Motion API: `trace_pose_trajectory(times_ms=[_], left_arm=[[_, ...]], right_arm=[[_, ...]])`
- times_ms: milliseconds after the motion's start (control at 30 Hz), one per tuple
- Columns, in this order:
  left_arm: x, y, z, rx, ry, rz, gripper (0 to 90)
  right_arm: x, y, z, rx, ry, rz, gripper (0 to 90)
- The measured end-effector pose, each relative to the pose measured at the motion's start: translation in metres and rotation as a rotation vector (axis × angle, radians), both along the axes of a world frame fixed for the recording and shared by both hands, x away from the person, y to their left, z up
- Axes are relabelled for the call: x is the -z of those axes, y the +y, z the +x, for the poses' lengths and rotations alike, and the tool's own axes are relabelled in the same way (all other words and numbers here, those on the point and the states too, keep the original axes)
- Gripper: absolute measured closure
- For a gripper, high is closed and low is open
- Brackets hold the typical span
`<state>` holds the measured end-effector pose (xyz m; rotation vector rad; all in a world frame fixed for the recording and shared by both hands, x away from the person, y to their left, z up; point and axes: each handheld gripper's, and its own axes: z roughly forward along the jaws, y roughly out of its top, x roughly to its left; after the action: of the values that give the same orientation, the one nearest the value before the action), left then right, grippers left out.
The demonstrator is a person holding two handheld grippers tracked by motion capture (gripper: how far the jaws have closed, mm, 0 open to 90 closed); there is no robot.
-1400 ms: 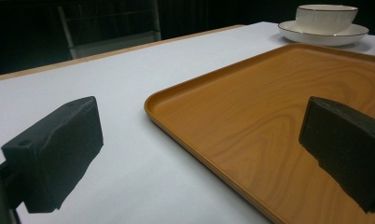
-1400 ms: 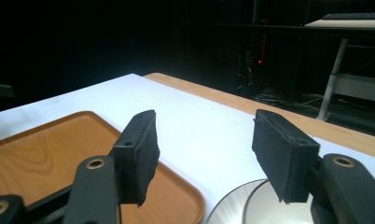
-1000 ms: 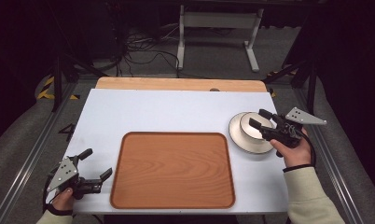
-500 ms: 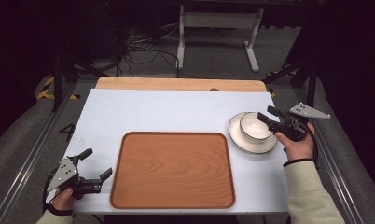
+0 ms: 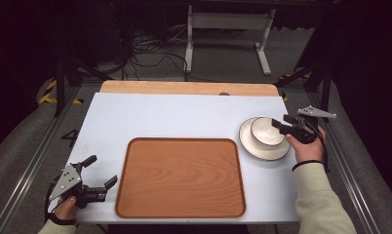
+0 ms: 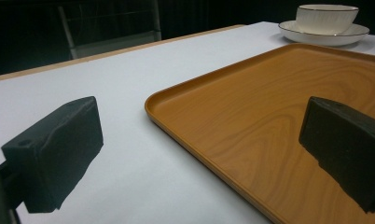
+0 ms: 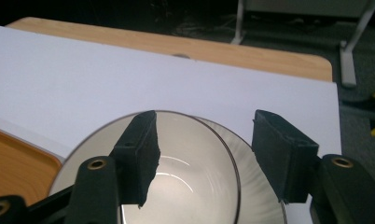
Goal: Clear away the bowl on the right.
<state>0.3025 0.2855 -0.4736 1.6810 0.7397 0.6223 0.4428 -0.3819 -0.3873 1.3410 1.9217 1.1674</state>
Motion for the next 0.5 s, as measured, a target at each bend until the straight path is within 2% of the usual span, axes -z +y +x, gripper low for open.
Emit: trace_pose_trajectory(times_ms=[67,500], left_arm=[[0.000,0.000,0.000,0.000,-0.001,-0.004,0.3],[0.000,0.000,0.000,-0.001,-0.001,-0.003,0.3]], right_arm=[[0.002,-0.001,0.003,0.023,0.056,-0.015,40.4],[0.021,-0.003,0.015,0.042,0.186,-0.043,45.8]])
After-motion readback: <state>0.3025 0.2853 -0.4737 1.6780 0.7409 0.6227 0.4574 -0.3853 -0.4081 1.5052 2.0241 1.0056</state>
